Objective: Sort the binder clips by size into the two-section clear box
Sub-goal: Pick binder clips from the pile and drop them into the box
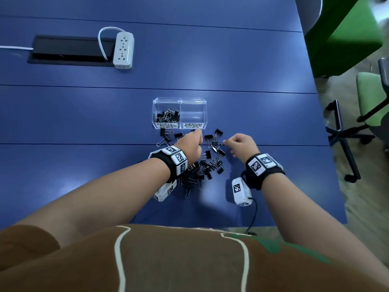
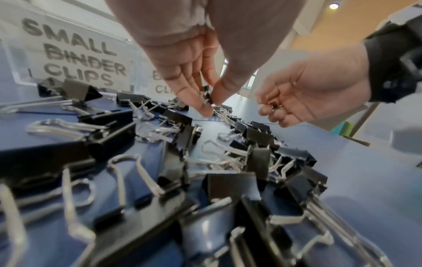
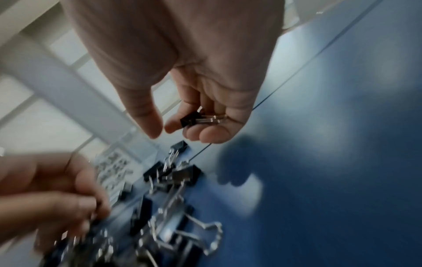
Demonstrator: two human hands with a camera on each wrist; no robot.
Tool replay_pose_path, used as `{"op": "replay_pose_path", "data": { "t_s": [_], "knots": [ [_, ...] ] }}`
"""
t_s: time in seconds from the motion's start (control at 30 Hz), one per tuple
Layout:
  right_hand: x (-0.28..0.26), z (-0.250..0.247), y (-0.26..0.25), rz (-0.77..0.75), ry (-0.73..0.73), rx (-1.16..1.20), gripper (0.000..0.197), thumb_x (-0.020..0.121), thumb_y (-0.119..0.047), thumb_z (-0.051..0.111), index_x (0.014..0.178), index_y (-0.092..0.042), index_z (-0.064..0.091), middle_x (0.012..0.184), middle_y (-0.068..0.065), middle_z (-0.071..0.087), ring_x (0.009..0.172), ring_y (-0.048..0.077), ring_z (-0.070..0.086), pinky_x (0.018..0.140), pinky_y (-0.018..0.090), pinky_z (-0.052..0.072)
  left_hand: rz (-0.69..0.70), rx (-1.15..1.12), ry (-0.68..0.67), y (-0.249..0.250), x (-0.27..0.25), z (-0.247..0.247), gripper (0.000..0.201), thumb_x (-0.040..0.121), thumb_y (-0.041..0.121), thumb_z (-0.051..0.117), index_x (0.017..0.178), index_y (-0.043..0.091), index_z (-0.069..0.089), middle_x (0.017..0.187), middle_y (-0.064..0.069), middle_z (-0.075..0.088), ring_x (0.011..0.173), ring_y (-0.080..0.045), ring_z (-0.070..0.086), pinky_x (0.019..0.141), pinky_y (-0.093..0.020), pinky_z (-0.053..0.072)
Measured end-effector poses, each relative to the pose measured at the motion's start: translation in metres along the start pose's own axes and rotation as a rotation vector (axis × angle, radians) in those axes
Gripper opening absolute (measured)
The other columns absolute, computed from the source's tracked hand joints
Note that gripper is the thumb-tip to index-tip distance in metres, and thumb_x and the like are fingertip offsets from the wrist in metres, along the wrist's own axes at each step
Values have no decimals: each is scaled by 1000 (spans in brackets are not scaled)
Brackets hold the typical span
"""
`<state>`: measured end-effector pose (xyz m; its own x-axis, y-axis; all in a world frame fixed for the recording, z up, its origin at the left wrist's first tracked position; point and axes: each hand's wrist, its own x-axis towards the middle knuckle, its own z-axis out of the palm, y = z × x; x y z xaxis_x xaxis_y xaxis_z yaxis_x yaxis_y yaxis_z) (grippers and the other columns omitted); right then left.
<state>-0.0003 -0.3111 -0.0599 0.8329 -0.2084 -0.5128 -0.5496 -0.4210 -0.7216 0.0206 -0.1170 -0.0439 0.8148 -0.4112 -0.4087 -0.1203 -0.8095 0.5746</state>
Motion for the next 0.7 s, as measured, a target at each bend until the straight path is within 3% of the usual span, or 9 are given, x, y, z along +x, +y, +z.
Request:
{"op": "replay_pose_path", "data": {
  "t_s": [0.1,0.23,0.37,0.5,0.6,0.7],
  "knots": [
    [-5,11,-3,-120,-44,-283,11,78,-18,67,84,-21,59,65,-5,50,60,13,48,57,23,41,-24,9,-16,9,0,0,15,87,2,40,100,10,43,91,-8,51,74,-28,46,70,-37,40],
    [-11,18,-4,-250,-103,-476,23,79,-16,63,101,-22,58,68,-9,44,66,15,46,63,26,40,-30,83,-30,17,3,14,18,94,11,39,109,5,47,115,-17,50,99,-35,53,85,-44,43],
    [-14,25,-3,-292,-75,-591,19,80,-19,59,98,-22,55,87,-3,47,79,22,50,72,34,48,-58,206,-45,17,7,32,24,97,22,46,114,5,47,119,-17,48,112,-38,52,90,-49,44],
    [-18,30,-3,-331,-72,-609,19,83,-19,58,102,-16,57,101,5,54,88,24,53,77,36,48,-82,201,-30,11,6,32,30,93,30,54,111,6,48,118,-16,49,111,-37,52,90,-48,46],
    [-19,29,0,-334,-62,-529,16,88,-23,55,97,-11,61,99,7,54,85,26,56,80,37,49,-64,228,17,6,4,25,22,90,21,50,107,6,50,114,-15,51,105,-36,55,86,-46,47],
    [-20,25,2,-287,-29,-374,18,90,-23,53,88,-9,64,93,8,55,80,22,54,76,29,43,-70,239,44,8,4,18,21,88,20,49,105,7,50,113,-14,53,103,-35,56,84,-46,47]
  ]
}}
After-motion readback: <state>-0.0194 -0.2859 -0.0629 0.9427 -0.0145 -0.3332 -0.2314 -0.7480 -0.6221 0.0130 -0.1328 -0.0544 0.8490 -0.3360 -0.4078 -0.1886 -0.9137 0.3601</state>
